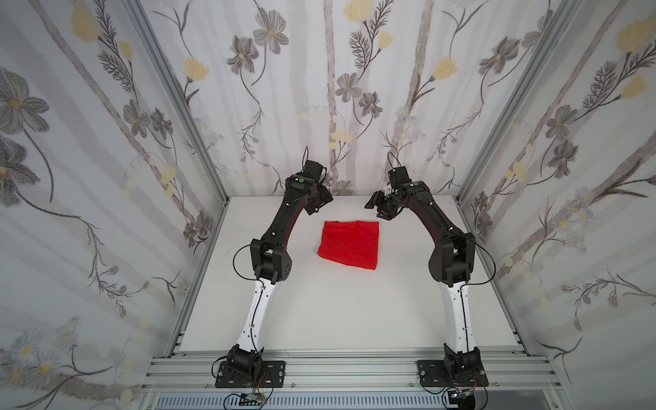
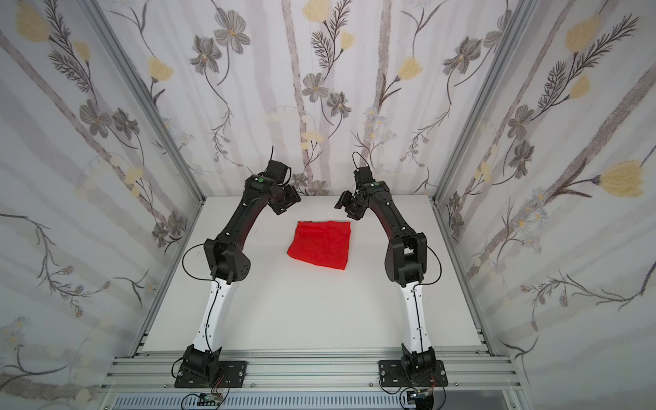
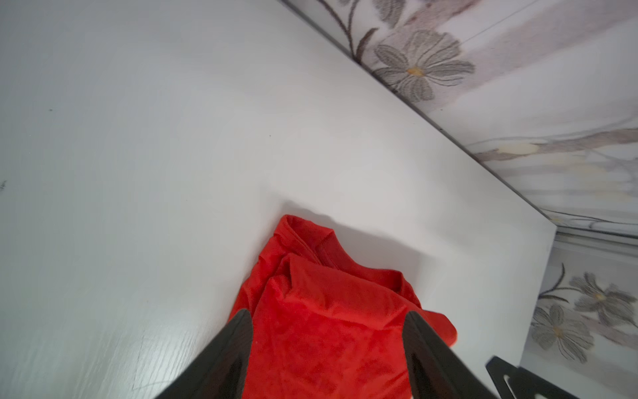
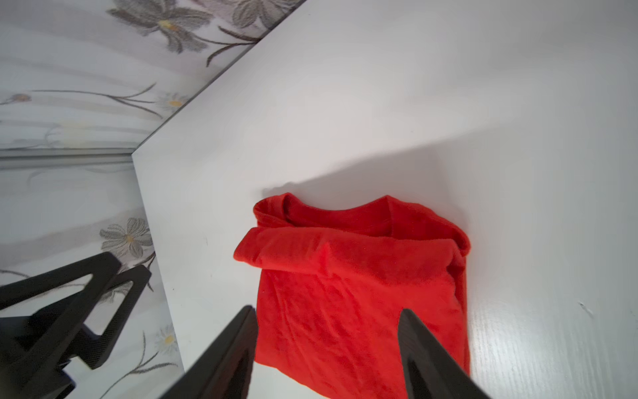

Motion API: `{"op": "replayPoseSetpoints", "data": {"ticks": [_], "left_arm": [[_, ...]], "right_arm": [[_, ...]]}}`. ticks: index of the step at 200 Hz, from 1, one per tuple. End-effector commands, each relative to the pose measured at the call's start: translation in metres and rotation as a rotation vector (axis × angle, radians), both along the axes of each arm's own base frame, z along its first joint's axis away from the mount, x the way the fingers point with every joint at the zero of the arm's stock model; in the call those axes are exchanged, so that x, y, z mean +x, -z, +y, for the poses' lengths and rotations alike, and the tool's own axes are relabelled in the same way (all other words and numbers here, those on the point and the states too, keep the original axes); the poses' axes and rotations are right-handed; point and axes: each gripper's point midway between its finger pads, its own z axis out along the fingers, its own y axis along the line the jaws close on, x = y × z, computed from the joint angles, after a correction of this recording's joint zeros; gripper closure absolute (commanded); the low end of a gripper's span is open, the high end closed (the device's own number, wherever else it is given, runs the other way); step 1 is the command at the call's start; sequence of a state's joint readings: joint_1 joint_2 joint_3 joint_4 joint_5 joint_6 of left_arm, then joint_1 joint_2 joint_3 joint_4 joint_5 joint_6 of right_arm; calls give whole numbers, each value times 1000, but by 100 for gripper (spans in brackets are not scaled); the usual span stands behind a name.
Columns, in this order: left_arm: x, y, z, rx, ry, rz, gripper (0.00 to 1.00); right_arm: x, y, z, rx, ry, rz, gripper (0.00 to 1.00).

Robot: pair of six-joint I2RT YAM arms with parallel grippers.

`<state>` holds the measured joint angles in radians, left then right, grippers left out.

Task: Fold and stack t-shirts
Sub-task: Move the T-shirt to the center of the board.

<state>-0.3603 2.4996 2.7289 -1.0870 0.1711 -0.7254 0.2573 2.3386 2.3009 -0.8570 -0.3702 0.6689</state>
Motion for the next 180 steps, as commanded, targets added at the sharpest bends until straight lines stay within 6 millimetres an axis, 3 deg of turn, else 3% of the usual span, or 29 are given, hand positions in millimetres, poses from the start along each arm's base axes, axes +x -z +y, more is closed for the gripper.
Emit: {"op": "replayPoseSetpoints", "data": {"ticks": [1, 20, 35, 51, 80, 101, 119, 155, 180], "left_arm": [[-28, 15, -38, -117, 216, 86, 51], [-60, 41, -72, -185, 353, 204, 62], [-76, 58, -91, -215, 394, 270, 63], [-79, 75, -98, -202, 370, 309, 63], [-85, 116, -81, -84, 282, 406, 64], [-105, 142, -58, 35, 268, 495, 68], [-120, 153, -49, 70, 275, 526, 68], [-153, 169, -28, 172, 255, 584, 69], [-173, 164, -16, 236, 246, 569, 69]], "right_arm": [[-28, -5, 26, 24, -187, -16, 52], [-48, 12, 33, -18, -249, 11, 80], [-52, 29, 34, -22, -256, 48, 88], [-47, 45, 41, -4, -266, 73, 91], [-26, 72, 49, 34, -271, 90, 92], [-13, 101, 33, 25, -228, 129, 92], [-2, 117, 15, 24, -185, 146, 92], [16, 116, -2, 58, -158, 125, 90], [16, 107, -5, 73, -170, 110, 90]]}}
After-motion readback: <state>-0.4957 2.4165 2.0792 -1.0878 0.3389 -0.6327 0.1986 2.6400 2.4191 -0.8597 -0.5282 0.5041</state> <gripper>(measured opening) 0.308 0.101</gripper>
